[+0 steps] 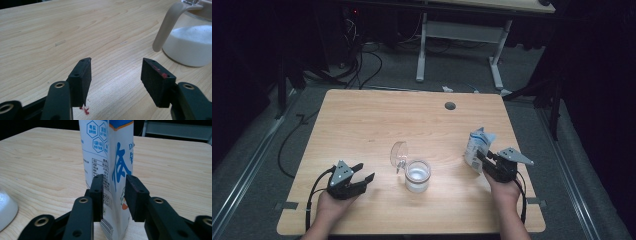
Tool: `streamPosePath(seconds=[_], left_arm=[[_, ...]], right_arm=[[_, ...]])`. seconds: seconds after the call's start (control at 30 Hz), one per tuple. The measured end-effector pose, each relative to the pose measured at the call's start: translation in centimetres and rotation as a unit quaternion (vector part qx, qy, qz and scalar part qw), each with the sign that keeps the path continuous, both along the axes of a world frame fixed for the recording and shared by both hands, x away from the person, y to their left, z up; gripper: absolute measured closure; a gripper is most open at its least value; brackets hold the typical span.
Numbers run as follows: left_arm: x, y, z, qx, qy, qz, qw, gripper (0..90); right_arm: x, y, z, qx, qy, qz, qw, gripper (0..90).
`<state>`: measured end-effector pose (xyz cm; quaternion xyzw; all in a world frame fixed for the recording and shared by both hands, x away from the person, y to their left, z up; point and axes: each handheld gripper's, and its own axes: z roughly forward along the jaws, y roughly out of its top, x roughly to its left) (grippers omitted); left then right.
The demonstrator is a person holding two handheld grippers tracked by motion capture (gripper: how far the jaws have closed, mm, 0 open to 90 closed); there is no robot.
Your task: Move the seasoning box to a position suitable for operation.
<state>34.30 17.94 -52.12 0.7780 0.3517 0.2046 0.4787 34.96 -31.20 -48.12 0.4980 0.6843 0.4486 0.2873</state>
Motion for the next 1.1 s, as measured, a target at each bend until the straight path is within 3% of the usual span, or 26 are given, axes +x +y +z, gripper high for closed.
streamPosePath(seconds=[0.47,0.63,0.9,1.1], left_arm=[[0.1,-0.2,0.0,-0.005,0.005,-0.004,1.0000,41.7],[0.2,-0.4,-0.2,-0.001,0.022,-0.014,0.9997,41.9],[0.4,-0.6,-0.4,0.001,0.030,-0.012,0.9995,41.2],[0.5,-0.7,-0.6,0.000,0.037,-0.015,0.9992,40.5]], right_arm=[[-1.4,-0.1,-0.2,-0.014,0.009,-0.006,0.9998,58.1],[-2.7,-0.2,-0.5,-0.015,0.011,-0.007,0.9998,56.5],[-5.1,0.2,-1.6,-0.035,0.020,0.004,0.9992,56.3],[-5.5,1.0,-2.9,-0.034,0.034,0.021,0.9986,55.6]])
